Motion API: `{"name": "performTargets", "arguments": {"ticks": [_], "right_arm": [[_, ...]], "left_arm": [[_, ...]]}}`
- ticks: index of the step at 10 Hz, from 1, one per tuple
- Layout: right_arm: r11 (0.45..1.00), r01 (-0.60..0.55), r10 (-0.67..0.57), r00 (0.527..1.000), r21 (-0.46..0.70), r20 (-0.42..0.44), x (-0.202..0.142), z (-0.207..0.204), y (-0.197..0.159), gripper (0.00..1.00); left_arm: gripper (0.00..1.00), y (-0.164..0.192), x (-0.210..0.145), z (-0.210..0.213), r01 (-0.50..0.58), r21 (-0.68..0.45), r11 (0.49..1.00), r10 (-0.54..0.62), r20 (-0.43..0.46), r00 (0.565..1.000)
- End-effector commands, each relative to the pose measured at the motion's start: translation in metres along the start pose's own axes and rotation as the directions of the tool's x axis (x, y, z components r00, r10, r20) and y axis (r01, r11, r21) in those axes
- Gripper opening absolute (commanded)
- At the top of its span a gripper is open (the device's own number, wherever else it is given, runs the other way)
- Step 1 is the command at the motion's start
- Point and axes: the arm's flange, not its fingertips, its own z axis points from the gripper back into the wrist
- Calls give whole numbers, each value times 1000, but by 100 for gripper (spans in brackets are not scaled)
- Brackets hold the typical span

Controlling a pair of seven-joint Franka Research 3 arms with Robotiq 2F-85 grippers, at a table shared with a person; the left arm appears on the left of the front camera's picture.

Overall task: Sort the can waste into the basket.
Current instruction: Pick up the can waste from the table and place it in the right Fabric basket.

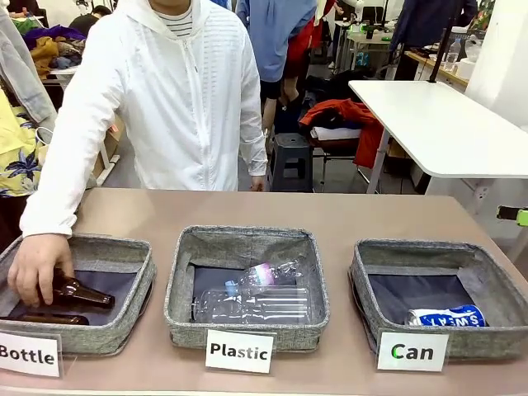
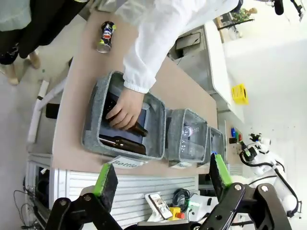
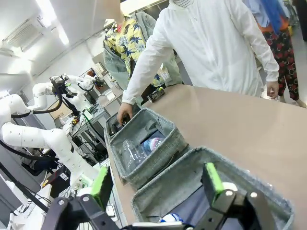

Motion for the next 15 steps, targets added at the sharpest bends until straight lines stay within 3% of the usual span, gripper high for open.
{"name": "performTargets", "arguments": {"ticks": [1,5,8,10,11,12,13,14,15], "right_arm": [[1000,0,0,1000,-15,26,2,-4,2,100],[1000,0,0,1000,-15,26,2,-4,2,100],[1000,0,0,1000,-15,26,2,-4,2,100],[1000,0,0,1000,-15,26,2,-4,2,100],[1000,0,0,1000,-15,26,2,-4,2,100],[1000,0,0,1000,-15,26,2,-4,2,100],[1000,0,0,1000,-15,26,2,-4,2,100],[1000,0,0,1000,-15,26,2,-4,2,100],[1000,0,0,1000,-15,26,2,-4,2,100]], "left_arm": [[100,-14,2,-12,-8,55,998,8,-13,1000],[100,-49,33,-55,74,136,988,-54,-142,988],[100,-63,73,-133,167,275,947,-99,-245,964],[100,-84,79,-213,409,357,840,-305,-315,899],[100,-93,79,-249,512,397,762,-377,-372,848],[100,-100,77,-282,572,435,696,-407,-417,813],[100,-103,76,-317,589,503,632,-416,-421,806],[100,-103,73,-340,664,533,524,-498,-441,747],[100,-102,69,-359,739,468,485,-554,-489,674]]}}
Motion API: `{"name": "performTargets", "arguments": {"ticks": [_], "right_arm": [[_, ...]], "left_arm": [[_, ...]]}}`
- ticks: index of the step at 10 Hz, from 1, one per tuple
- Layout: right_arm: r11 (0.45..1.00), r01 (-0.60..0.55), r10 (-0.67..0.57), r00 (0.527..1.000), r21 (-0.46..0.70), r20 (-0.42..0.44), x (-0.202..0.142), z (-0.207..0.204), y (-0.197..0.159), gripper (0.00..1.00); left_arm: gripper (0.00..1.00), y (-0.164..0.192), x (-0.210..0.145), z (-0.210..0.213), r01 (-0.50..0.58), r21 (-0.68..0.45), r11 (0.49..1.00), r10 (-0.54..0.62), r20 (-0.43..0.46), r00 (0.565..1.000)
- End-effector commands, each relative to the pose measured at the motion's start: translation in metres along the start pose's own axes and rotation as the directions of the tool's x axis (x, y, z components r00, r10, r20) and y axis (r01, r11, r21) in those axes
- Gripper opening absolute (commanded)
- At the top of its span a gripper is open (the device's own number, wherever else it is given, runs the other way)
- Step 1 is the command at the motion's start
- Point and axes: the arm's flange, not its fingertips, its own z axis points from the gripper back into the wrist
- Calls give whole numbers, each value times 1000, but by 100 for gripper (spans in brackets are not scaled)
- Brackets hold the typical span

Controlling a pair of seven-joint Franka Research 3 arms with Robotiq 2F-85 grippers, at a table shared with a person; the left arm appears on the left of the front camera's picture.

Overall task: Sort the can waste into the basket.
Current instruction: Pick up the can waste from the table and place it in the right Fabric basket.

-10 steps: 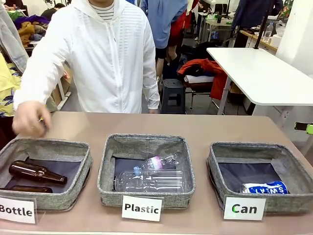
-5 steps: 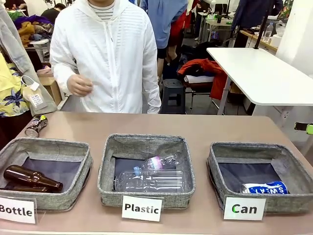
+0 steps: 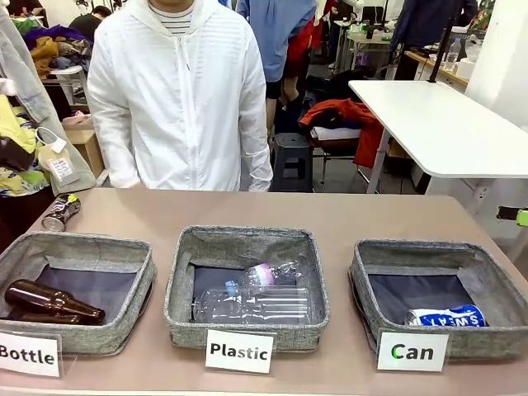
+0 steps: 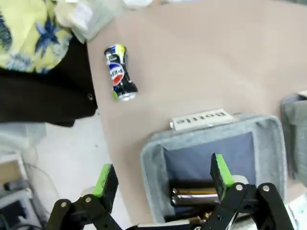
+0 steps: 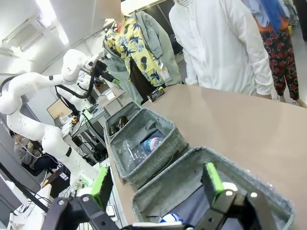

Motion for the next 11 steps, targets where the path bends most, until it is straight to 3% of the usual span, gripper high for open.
{"name": "performTargets", "arguments": {"ticks": [1,2,6,8,9,11], "right_arm": [[1000,0,0,1000,-14,27,2,-4,2,100],[1000,0,0,1000,-14,27,2,-4,2,100],[1000,0,0,1000,-14,27,2,-4,2,100],[1000,0,0,1000,-14,27,2,-4,2,100],[1000,0,0,1000,-14,27,2,-4,2,100],[1000,0,0,1000,-14,27,2,-4,2,100]], "left_arm": [[100,-1,2,-16,46,34,998,-46,14,999],[100,0,0,0,0,0,1000,0,0,1000],[100,-1,2,-9,29,6,1000,-29,5,1000],[100,27,56,-69,104,-19,994,-105,-92,990],[100,32,63,-102,144,-47,988,-149,-114,982],[100,46,72,-144,55,-19,998,-57,-158,986]]}}
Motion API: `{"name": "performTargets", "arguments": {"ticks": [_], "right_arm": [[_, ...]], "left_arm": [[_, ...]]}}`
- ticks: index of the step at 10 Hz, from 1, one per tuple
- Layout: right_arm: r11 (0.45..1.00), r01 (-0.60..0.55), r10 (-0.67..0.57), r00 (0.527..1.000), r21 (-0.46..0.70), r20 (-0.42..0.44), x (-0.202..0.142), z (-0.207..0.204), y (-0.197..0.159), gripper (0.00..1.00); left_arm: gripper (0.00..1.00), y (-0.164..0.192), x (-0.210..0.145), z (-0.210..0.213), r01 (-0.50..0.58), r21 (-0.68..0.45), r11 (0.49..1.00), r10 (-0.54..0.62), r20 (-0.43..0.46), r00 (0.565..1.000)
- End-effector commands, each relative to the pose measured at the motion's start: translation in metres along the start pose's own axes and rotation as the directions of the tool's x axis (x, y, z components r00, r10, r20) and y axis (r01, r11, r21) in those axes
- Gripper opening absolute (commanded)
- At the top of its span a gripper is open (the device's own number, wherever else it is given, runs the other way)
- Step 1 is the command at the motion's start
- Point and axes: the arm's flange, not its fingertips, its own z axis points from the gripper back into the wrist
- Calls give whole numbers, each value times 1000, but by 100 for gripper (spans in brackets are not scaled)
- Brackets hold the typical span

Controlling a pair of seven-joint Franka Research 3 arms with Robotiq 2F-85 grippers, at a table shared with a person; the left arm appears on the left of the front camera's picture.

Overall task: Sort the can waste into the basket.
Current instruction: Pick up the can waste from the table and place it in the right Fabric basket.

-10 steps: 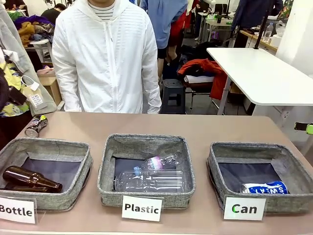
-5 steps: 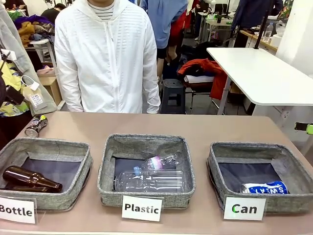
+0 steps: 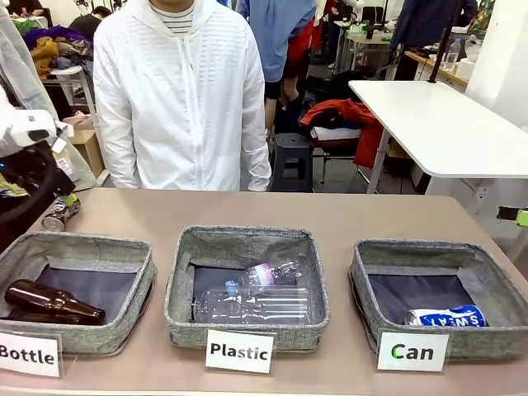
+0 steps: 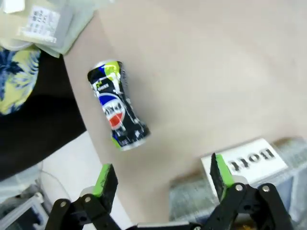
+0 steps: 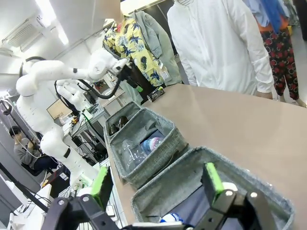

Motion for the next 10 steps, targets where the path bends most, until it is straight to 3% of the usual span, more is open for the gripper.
{"name": "performTargets", "arguments": {"ticks": [1,5,7,10], "right_arm": [[1000,0,1,1000,-13,27,2,-4,2,100],[1000,0,1,1000,-13,27,2,-4,2,100],[1000,0,1,1000,-13,27,2,-4,2,100],[1000,0,1,1000,-13,27,2,-4,2,100]], "left_arm": [[100,17,15,-22,-60,3,998,61,-35,998],[100,26,24,-79,-30,104,994,32,-26,999],[100,33,25,-92,-42,165,985,46,-18,999],[100,37,30,-103,-35,168,985,44,-51,998]]}}
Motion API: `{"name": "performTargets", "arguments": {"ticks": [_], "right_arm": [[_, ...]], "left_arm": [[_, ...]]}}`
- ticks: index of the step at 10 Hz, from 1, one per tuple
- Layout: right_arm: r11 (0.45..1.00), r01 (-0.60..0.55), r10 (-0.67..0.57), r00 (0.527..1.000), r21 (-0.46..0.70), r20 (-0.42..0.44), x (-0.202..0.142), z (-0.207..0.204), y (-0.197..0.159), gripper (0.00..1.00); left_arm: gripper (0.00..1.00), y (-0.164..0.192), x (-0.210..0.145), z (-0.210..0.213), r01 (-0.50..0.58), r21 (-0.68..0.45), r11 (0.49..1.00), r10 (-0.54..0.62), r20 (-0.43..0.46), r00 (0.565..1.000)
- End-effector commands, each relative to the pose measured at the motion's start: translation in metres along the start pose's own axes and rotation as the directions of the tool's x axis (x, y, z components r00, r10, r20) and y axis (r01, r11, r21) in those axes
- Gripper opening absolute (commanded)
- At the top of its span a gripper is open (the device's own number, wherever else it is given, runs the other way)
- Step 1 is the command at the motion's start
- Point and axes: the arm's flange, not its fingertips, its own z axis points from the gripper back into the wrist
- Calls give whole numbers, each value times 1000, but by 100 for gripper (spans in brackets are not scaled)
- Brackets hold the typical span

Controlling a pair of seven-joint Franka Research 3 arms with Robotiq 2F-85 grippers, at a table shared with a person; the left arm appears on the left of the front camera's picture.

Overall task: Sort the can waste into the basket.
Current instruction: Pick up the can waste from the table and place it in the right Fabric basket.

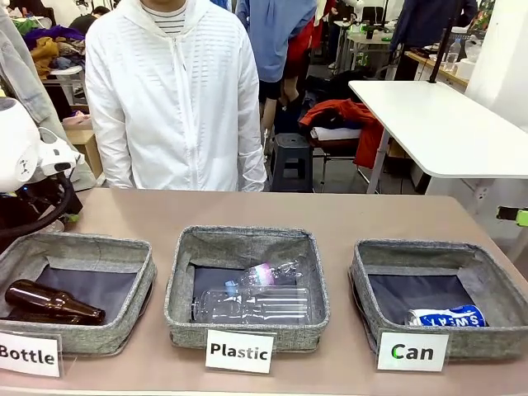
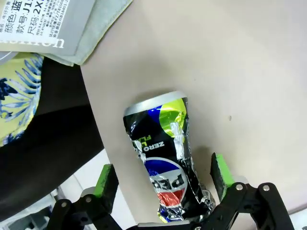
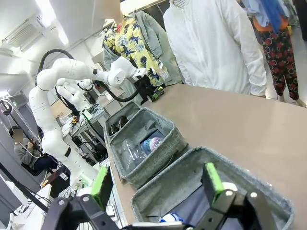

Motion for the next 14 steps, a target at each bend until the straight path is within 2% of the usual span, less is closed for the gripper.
{"name": "performTargets", "arguments": {"ticks": [1,2,3,4,5,6,7,8,12,14], "right_arm": [[1000,-1,1,1000,-13,27,2,-4,2,100],[1000,-1,1,1000,-13,27,2,-4,2,100],[1000,-1,1,1000,-13,27,2,-4,2,100],[1000,-1,1,1000,-13,27,2,-4,2,100],[1000,-1,1,1000,-13,27,2,-4,2,100],[1000,-1,1,1000,-13,27,2,-4,2,100],[1000,-1,1,1000,-13,27,2,-4,2,100],[1000,-1,1,1000,-13,27,2,-4,2,100],[1000,-1,1,1000,-13,27,2,-4,2,100],[1000,-1,1,1000,-13,27,2,-4,2,100]], "left_arm": [[100,1,7,-2,-23,7,1000,23,-21,1000],[100,3,7,-2,-32,15,999,32,-18,999],[40,3,8,-2,-31,38,999,32,-25,999],[40,2,9,-1,-28,41,999,29,-22,999],[0,2,9,0,-26,41,999,27,-16,1000],[37,1,8,0,-20,38,999,20,-14,1000],[24,2,9,0,-12,36,999,13,-15,1000],[0,1,9,2,-5,19,1000,5,-8,1000],[0,-2,2,26,57,-37,998,-55,51,997],[0,-18,-9,71,186,-76,980,-175,133,975]]}}
